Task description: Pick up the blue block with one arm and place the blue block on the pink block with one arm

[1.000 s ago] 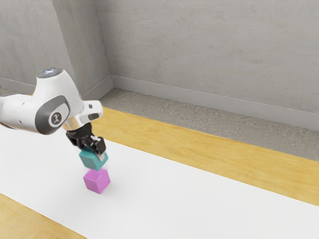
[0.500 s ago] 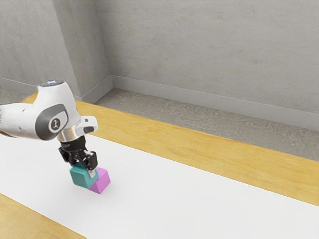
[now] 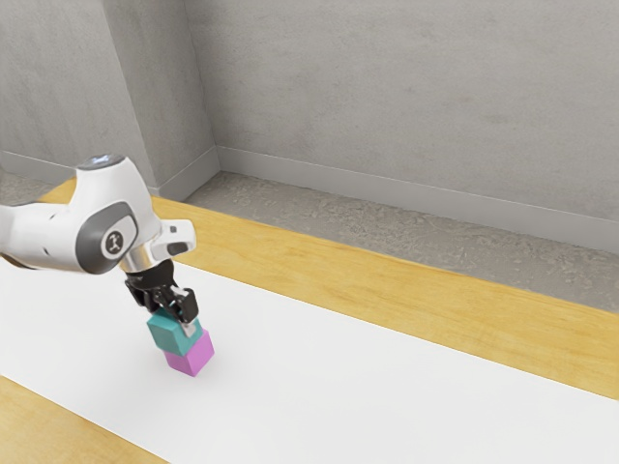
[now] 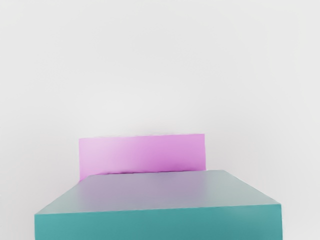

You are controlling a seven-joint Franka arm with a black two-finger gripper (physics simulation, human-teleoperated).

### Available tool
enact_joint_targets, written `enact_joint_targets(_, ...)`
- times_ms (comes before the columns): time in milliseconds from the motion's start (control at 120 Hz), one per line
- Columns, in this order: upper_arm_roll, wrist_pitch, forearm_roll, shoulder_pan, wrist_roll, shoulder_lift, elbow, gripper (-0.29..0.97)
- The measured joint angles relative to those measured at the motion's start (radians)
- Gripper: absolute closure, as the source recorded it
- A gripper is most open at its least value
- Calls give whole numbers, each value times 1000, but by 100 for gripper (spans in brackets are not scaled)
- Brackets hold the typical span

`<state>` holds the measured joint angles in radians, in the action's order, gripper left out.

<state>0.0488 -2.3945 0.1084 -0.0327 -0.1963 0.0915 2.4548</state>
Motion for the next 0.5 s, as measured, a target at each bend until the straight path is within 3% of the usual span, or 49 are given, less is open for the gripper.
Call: enact_joint_targets(500, 2, -23, 2, -5, -32, -21, -15, 29)
